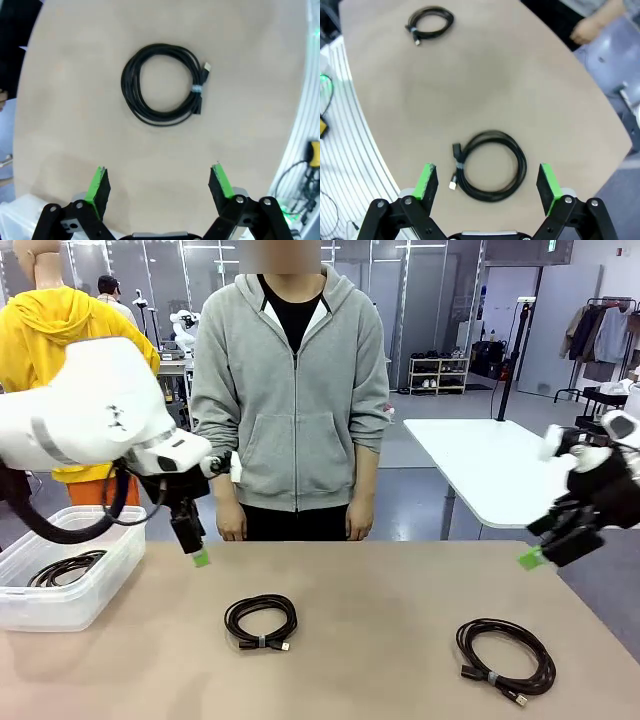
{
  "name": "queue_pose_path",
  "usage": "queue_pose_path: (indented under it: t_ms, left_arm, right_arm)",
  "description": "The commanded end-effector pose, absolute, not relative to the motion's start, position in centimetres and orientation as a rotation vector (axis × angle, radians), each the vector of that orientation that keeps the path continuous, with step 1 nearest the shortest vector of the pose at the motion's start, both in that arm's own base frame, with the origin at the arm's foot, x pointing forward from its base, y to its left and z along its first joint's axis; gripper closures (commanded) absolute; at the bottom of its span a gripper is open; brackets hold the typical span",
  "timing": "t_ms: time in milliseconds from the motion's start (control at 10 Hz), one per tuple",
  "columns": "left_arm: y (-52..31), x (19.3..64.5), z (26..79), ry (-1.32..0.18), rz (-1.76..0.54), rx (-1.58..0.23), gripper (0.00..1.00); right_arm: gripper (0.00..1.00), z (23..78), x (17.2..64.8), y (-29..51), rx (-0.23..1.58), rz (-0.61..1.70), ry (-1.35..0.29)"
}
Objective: Organize and store the cables.
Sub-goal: Place the USB Extension Cable into the Organizing box.
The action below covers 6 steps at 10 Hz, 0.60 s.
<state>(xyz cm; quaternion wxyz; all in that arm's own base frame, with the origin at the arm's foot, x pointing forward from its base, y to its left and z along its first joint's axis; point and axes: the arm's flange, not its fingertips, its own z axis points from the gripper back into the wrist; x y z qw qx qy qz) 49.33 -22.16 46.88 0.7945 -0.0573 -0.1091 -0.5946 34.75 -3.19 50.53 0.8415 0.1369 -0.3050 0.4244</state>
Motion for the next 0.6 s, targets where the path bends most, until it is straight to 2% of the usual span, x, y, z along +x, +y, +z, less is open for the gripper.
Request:
queue_pose_path:
  t_ms: [0,300,400,500]
  left_arm:
    - [-24.5,51.5,45.3,-0.2,-1.254,-0.107,0.0]
    - [-25.2,51.2,44.6,-0.13,-1.341,-0.165,0.0]
    - [-24.4,50.6,45.1,-0.096,-1.457,-0.193,0.0]
    - [-25.5,51.1,43.3,-0.165,-1.298,-0.151,0.0]
  right_arm:
    - [0.0,48.7,28.8,-4.9,0.298,0.762,-0.668]
    - [0.0,47.5,27.2,-6.9,0.328,0.69,-0.747]
    - [0.0,52.6,31.9,-8.7,0.306,0.727,-0.708]
    - [0.0,52.6,31.9,-8.7,0.306,0.727,-0.708]
